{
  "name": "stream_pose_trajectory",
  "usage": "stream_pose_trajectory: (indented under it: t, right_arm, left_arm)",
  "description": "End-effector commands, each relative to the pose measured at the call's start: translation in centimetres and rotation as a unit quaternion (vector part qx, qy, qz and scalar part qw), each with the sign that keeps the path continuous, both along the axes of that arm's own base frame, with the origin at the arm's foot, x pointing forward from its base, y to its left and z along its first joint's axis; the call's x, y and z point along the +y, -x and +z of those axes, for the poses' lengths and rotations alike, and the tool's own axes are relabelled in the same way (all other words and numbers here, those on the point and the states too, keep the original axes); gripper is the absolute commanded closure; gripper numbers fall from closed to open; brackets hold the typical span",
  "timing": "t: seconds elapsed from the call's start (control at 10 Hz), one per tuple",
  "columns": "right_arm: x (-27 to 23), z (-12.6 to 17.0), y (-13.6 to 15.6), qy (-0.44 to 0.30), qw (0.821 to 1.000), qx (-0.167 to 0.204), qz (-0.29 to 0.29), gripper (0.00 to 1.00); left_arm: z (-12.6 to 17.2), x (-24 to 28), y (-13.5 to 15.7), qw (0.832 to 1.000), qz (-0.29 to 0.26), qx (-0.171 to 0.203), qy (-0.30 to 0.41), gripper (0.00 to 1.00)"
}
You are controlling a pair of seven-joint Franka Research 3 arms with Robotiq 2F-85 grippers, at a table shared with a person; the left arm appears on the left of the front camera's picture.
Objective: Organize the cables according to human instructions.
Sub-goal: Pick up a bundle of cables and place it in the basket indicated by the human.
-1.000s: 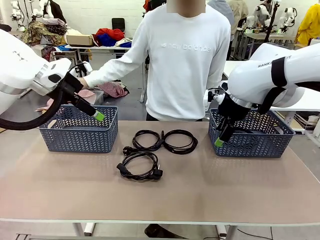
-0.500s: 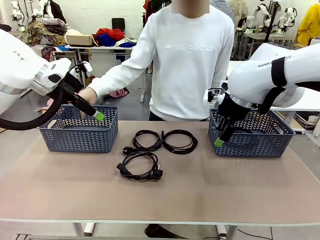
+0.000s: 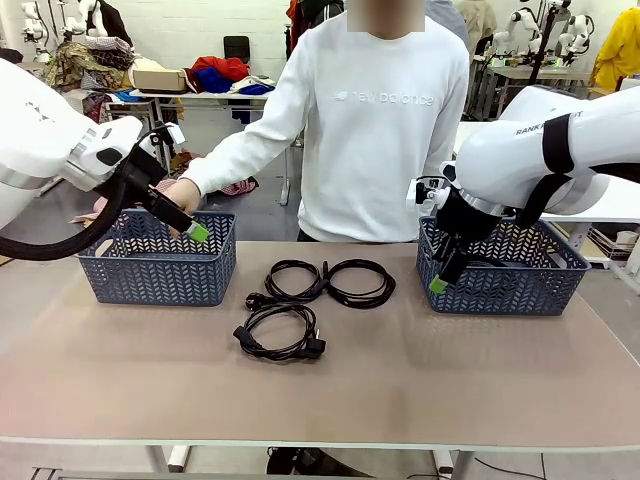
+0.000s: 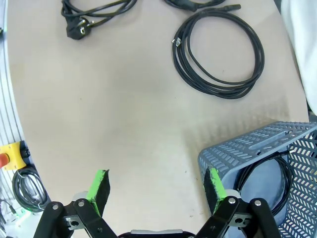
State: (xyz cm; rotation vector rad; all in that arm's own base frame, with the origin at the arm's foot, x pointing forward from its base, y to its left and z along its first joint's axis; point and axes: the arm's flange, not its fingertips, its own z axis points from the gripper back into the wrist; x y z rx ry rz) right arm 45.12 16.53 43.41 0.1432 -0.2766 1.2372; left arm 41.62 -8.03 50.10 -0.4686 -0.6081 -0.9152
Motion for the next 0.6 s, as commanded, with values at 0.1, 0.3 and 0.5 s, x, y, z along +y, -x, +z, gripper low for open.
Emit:
stream_pose_trajectory:
  t: [0.1,0.3,0.5]
  right_arm:
    - [0.1,0.1,-0.2,0.002,1.0,-0.002,0.001,0.0]
    - [0.1,0.1,-0.2,0.002,1.0,-0.002,0.001,0.0]
    - [0.1,0.1,-0.2,0.002,1.0,-0.002,0.001,0.0]
  left_arm:
    - [-0.1,0.2,0.1,1.0,-0.01,-0.006,0.012,0.0]
    - [-0.1,0.2,0.1,1.0,-0.01,-0.006,0.012,0.0]
    - [0.1,-1.0,-0.2,0.999,-0.028,-0.007,-0.024,0.0]
